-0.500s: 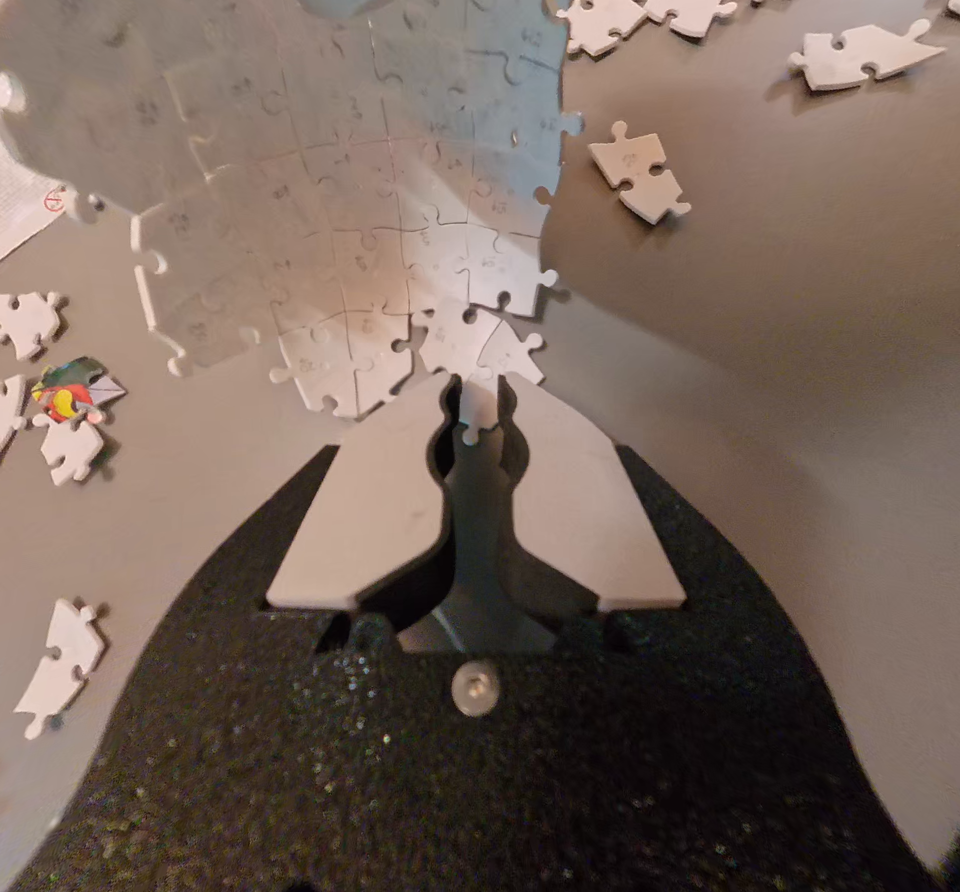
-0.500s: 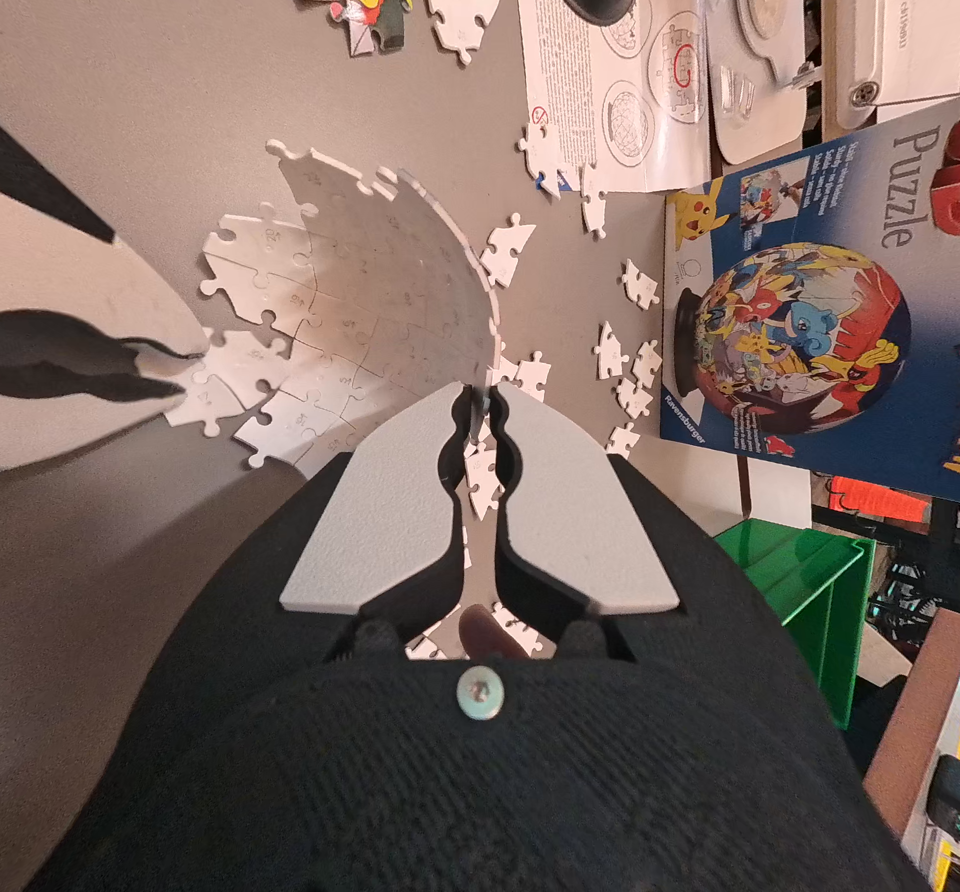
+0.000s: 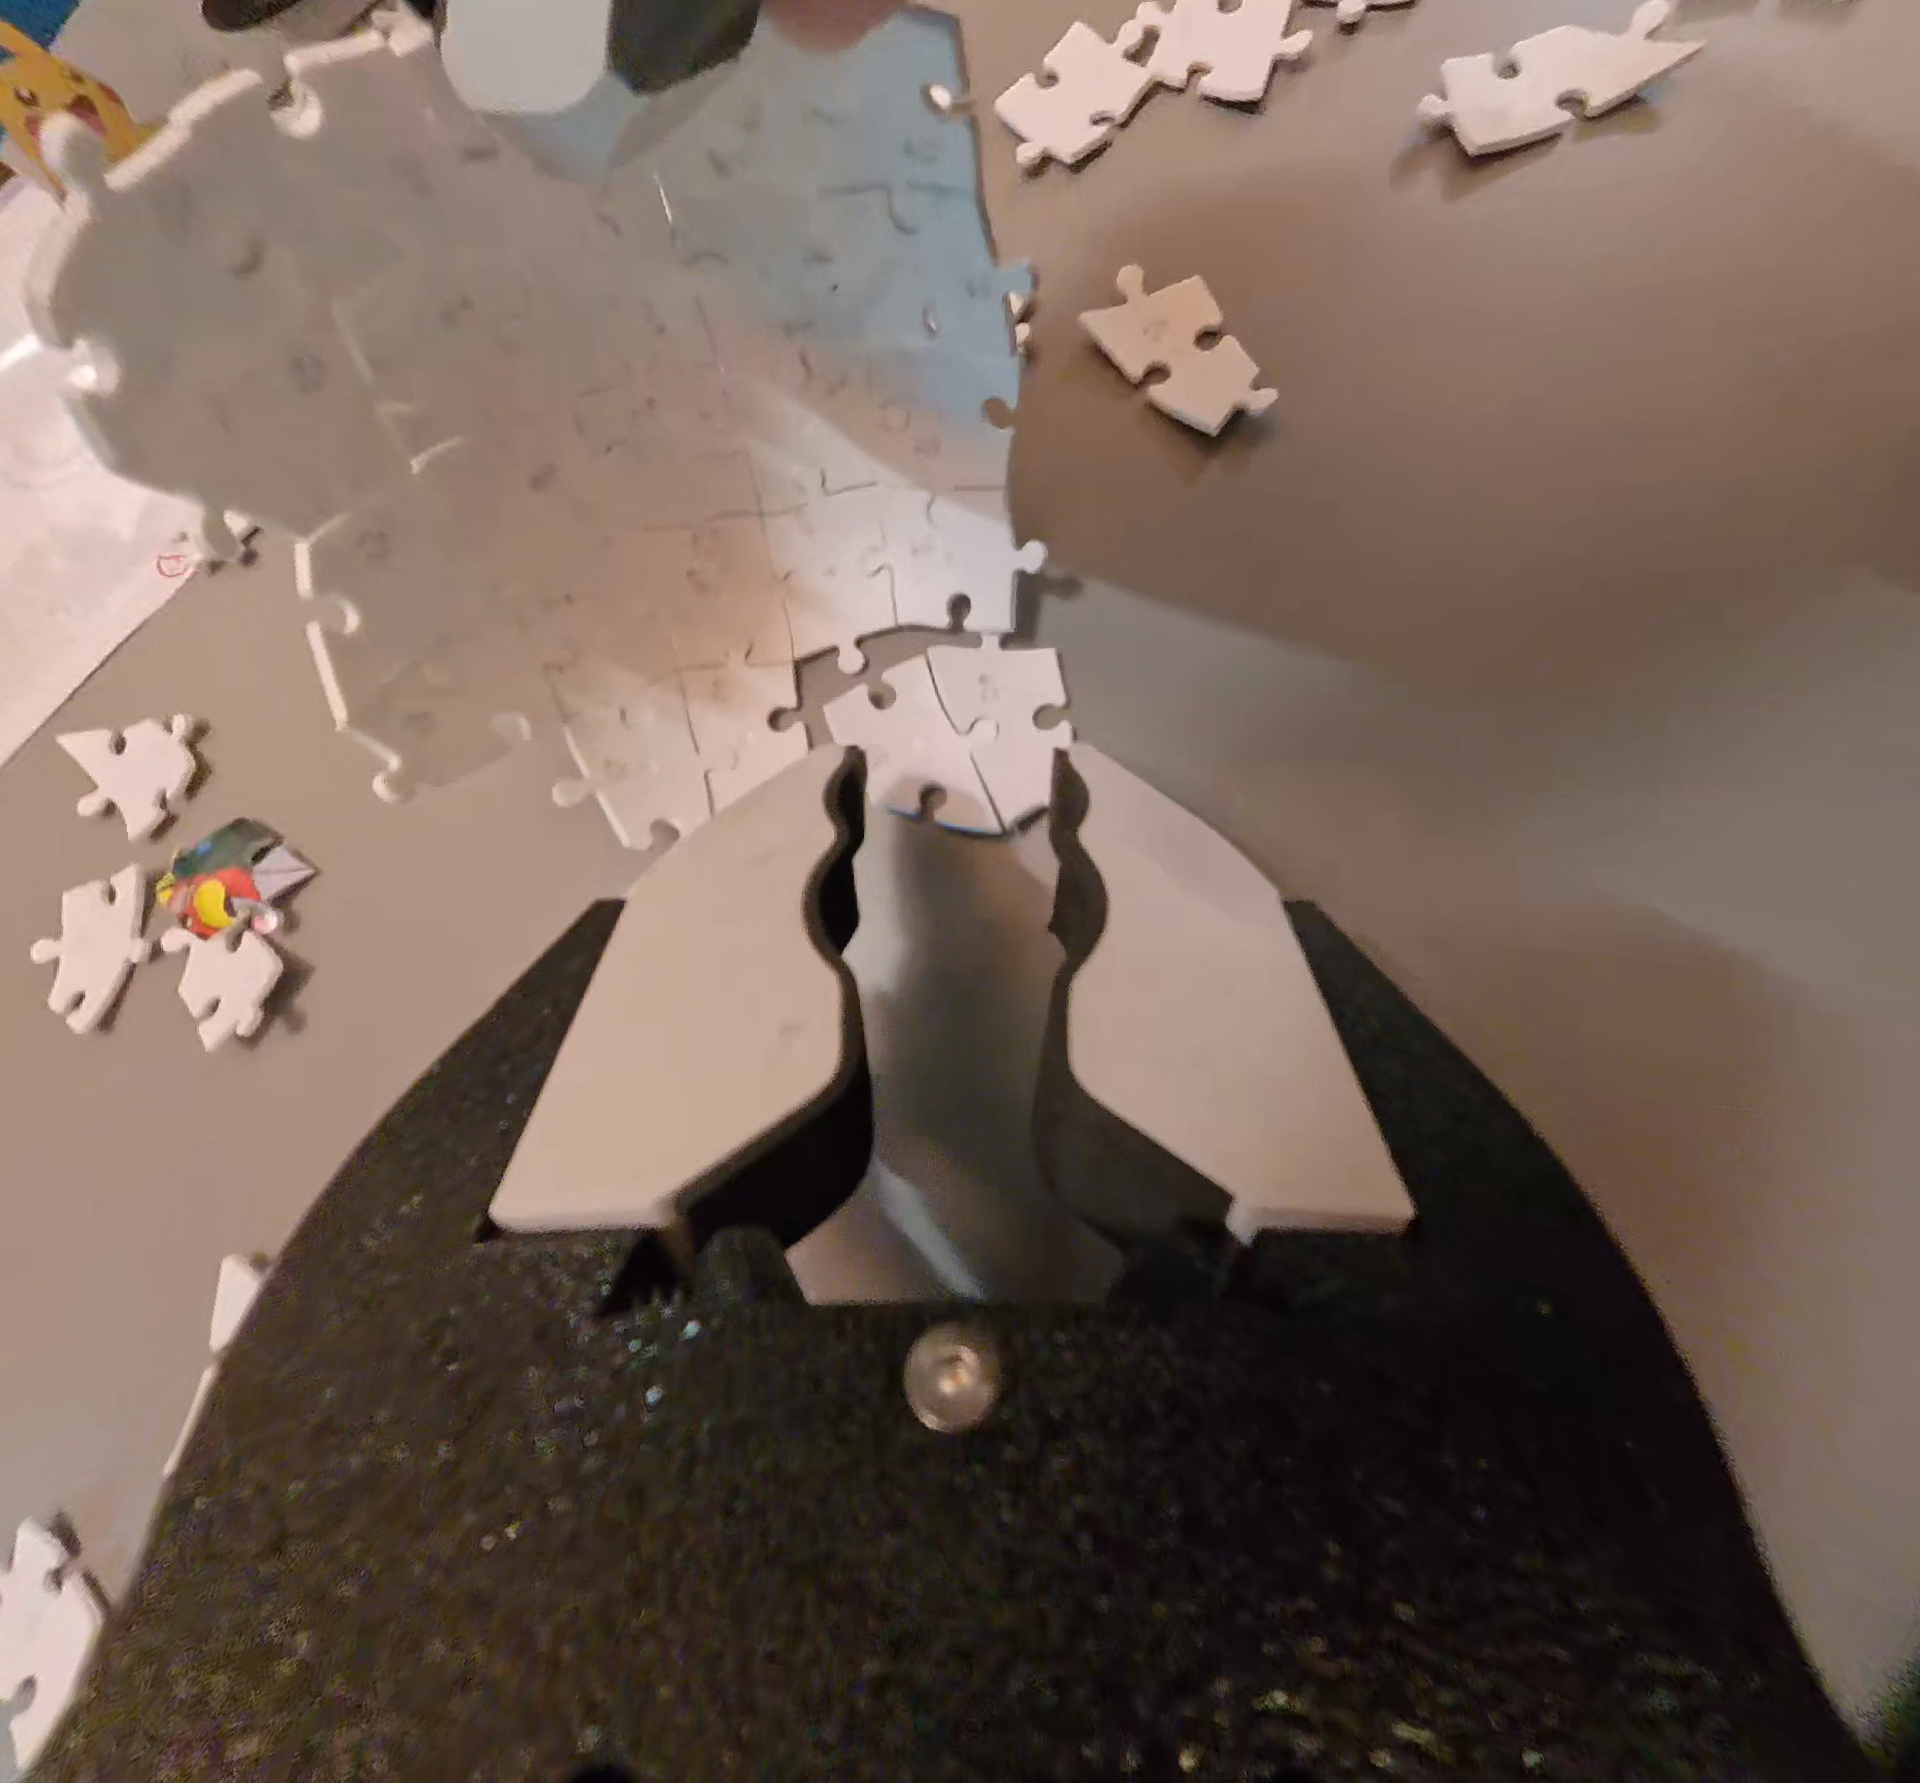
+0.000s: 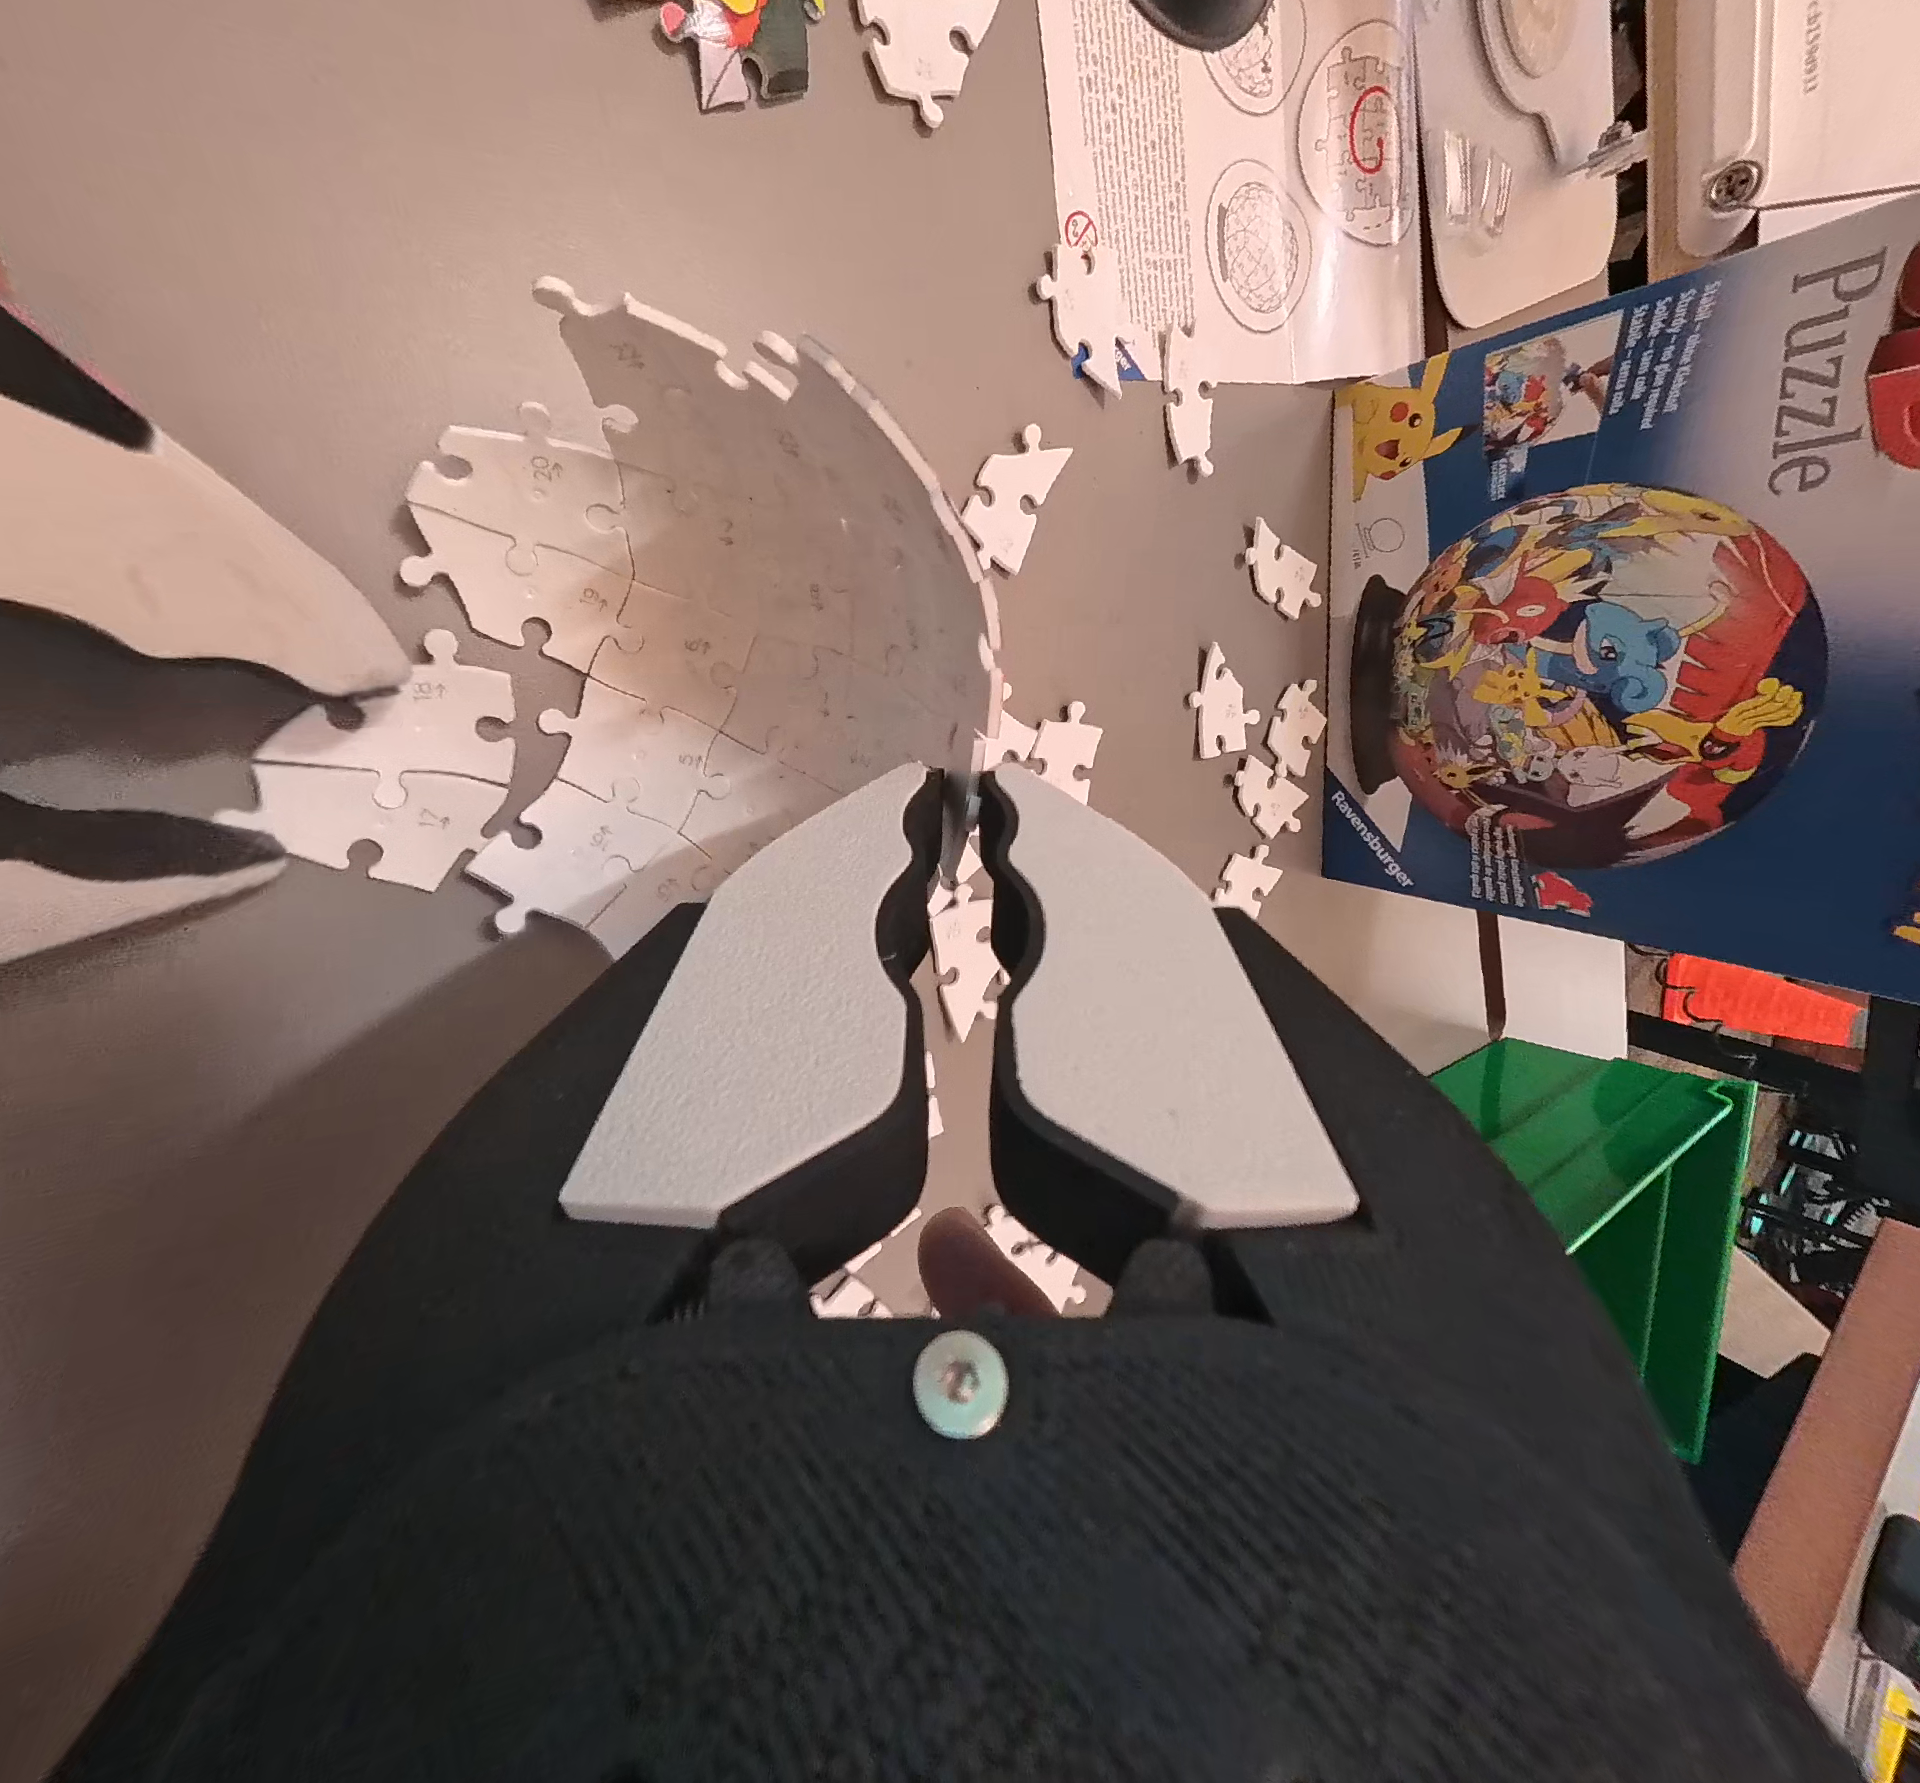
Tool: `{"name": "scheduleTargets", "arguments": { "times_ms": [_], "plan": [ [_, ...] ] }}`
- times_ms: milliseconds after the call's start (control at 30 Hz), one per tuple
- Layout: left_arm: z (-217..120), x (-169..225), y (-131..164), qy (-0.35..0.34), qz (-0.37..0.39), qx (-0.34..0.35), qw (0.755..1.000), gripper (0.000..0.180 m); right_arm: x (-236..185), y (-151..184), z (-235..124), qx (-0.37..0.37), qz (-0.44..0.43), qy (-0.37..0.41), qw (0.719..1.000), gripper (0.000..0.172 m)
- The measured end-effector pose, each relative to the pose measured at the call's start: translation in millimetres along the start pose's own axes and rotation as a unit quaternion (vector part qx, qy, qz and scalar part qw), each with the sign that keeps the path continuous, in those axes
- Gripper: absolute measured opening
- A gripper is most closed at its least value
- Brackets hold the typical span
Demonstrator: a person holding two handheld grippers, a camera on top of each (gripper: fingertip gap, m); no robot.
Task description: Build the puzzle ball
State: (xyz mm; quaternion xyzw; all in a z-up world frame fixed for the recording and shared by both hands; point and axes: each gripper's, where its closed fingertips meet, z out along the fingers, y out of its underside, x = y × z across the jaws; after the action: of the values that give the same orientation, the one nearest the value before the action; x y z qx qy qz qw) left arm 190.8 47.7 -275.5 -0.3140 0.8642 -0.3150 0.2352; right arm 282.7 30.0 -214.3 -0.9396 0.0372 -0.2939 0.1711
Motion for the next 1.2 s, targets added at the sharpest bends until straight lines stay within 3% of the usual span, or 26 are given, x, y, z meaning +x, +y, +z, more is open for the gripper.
{"name": "scheduleTargets", "arguments": {
  "times_ms": [433, 600, 1067, 1200],
  "plan": [
    [6.2, -5.5, 5.0, 0.002, -0.002, -0.018, 1.000, 0.029, 0.4, 2.1, -0.4, -0.003, 0.001, 0.001, 1.000, 0.006],
    [-1.7, -5.7, -20.5, -0.001, 0.010, 0.054, 0.999, 0.001, 0.6, 3.6, 0.2, -0.005, 0.003, 0.000, 1.000, 0.007],
    [23.2, -2.5, -6.5, 0.024, 0.112, -0.016, 0.993, 0.000, 1.2, 5.4, 1.9, -0.007, 0.006, -0.004, 1.000, 0.007],
    [23.4, -2.2, -5.8, 0.046, 0.109, -0.040, 0.992, 0.000, 1.4, 6.6, 2.9, -0.007, 0.009, -0.004, 1.000, 0.007]
  ]
}}
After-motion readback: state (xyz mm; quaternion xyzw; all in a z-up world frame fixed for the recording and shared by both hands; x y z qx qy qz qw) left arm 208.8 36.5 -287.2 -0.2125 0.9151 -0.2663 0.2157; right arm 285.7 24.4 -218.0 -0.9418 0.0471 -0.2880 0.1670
